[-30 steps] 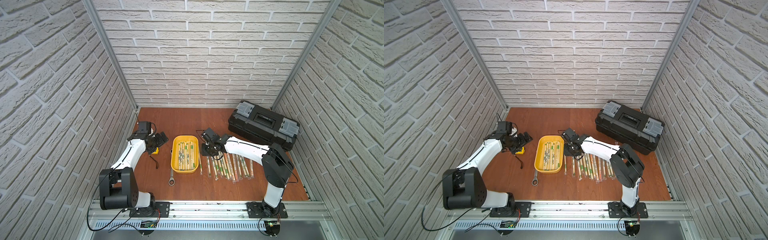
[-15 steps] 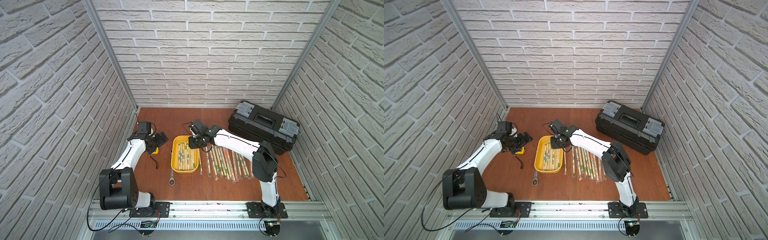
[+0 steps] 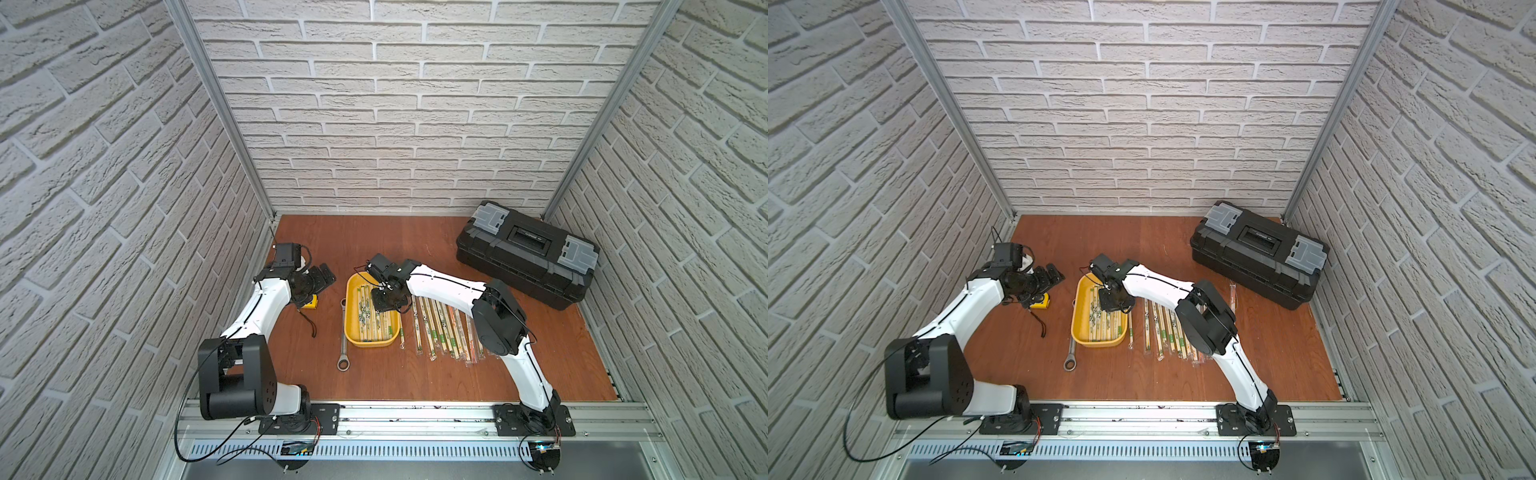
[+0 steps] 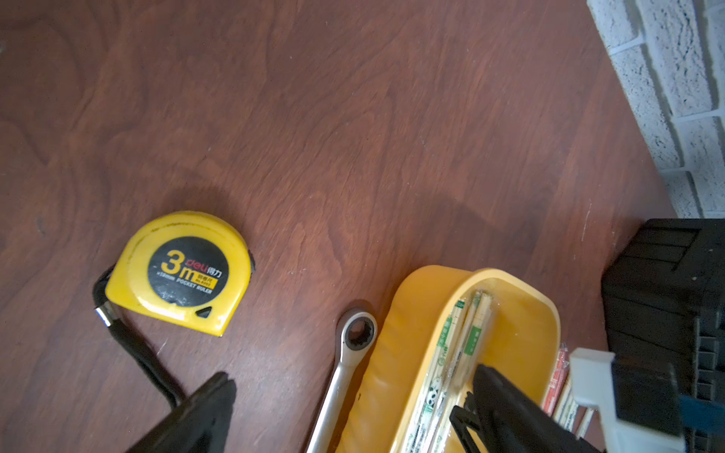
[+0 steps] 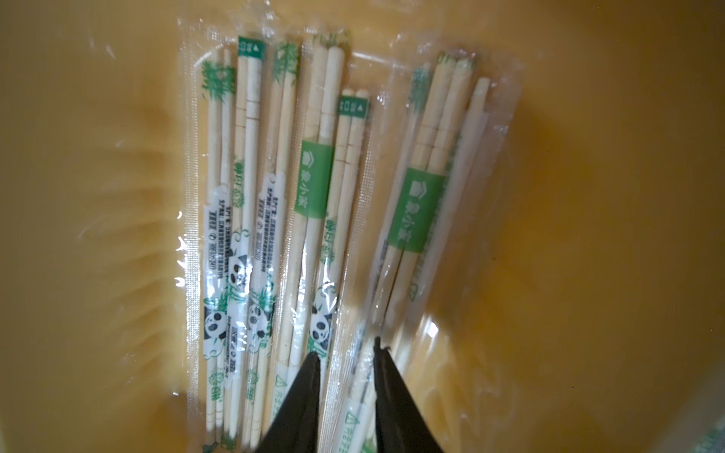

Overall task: Take the paired disposable chopsticks out of the storage box
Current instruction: Pick up the paired disposable chopsticks from the storage box.

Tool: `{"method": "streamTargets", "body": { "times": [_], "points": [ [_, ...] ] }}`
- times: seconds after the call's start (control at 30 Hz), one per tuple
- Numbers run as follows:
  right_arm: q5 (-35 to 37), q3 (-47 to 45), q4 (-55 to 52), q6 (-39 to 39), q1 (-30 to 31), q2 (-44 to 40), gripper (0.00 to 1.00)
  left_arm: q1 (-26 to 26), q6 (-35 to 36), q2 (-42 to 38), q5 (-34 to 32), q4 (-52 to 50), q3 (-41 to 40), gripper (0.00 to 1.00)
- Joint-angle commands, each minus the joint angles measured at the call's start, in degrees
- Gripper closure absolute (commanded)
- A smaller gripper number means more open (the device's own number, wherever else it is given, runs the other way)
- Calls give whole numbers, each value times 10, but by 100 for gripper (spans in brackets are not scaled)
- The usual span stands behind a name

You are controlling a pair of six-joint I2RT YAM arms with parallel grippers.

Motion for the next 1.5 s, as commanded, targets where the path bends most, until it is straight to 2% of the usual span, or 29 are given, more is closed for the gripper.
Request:
{"method": "streamTargets", "body": {
  "times": [0.0,0.5,0.83,0.9,1.47],
  "points": [
    [17,25,-21,3,2,17,74,5,4,-3,10,19,-13,2],
    [39,116,-95,11,3,87,76,4,-9,-3,30,41,-27,2],
    [31,126,-98,9,3,96,94,6,-11,-3,34,45,-29,2],
    [28,125,-95,8,3,93,98,4,-10,-4,34,45,-29,2],
    [20,85,-44,20,2,-10,98,4,-7,-3,29,36,-23,2]
  ]
}}
